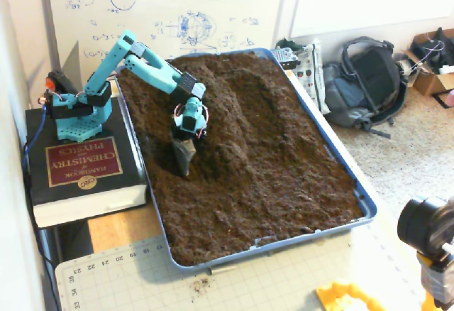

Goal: Build a berm.

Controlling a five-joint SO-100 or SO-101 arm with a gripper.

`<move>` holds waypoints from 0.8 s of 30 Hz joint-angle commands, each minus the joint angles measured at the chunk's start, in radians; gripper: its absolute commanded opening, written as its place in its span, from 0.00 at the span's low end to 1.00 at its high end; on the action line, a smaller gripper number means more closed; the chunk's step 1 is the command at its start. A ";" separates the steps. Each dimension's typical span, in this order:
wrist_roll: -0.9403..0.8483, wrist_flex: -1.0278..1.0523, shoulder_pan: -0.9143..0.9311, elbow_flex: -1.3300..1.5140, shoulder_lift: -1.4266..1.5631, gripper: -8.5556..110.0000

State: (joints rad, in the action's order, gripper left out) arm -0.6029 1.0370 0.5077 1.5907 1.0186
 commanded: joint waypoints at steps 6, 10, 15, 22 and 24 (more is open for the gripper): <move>0.006 -0.026 -0.063 -0.201 0.048 0.08; 0.006 -0.025 -0.066 -0.249 0.054 0.08; 0.006 -0.021 -0.067 -0.258 0.117 0.08; 0.006 -0.020 -0.074 -0.255 0.187 0.08; 0.006 -0.020 -0.089 -0.256 0.215 0.08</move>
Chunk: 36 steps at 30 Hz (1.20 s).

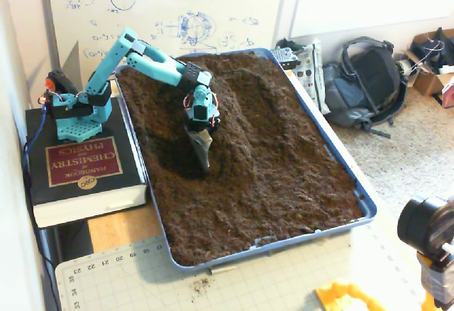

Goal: Build a berm.

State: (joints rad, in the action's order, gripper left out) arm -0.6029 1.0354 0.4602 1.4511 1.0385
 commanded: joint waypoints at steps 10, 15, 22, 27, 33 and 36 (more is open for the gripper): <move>0.008 -0.018 -0.078 -0.118 0.319 0.08; 0.060 -0.018 -0.100 -0.118 0.416 0.08; 0.170 -0.020 -0.173 -0.118 0.546 0.08; 0.324 -0.015 -0.241 -0.112 0.673 0.08; 0.451 0.138 -0.327 0.071 0.862 0.08; 0.451 0.242 -0.344 0.247 1.005 0.08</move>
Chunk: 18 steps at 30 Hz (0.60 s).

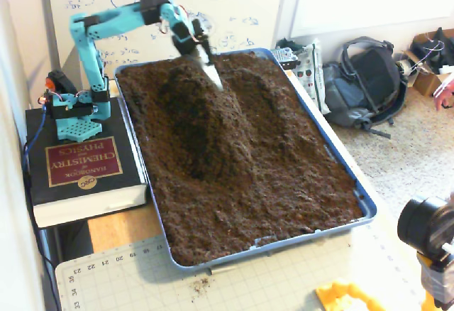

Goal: Build a berm.

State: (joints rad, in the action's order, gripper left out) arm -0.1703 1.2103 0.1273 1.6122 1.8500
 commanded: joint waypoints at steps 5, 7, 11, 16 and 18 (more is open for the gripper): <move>0.017 0.130 -0.005 0.442 0.439 0.08; 0.017 0.109 -0.008 0.566 0.509 0.08; 0.017 0.044 -0.017 0.772 0.604 0.08; 0.017 -0.080 -0.017 0.960 0.710 0.08; 0.017 -0.127 -0.017 1.025 0.764 0.08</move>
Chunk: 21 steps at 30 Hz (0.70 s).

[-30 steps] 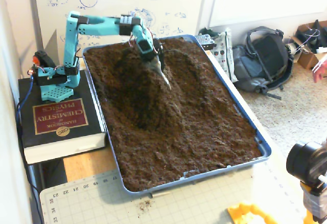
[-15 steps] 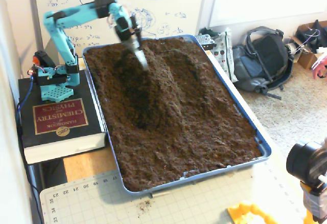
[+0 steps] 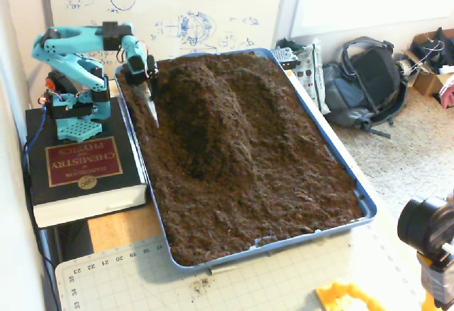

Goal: Build a berm.

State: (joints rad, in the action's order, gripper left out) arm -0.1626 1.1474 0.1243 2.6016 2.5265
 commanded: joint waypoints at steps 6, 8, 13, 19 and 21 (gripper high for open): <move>0.009 -0.138 -0.015 0.239 0.279 0.08; 0.009 -0.137 -0.015 0.296 0.357 0.08; 0.009 -0.127 -0.015 0.433 0.529 0.08; 0.021 -0.123 -0.015 0.541 0.721 0.08; 0.012 -0.115 -0.011 0.535 0.727 0.08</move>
State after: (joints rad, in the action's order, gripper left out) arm -0.1549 1.0324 0.1243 3.1631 3.2260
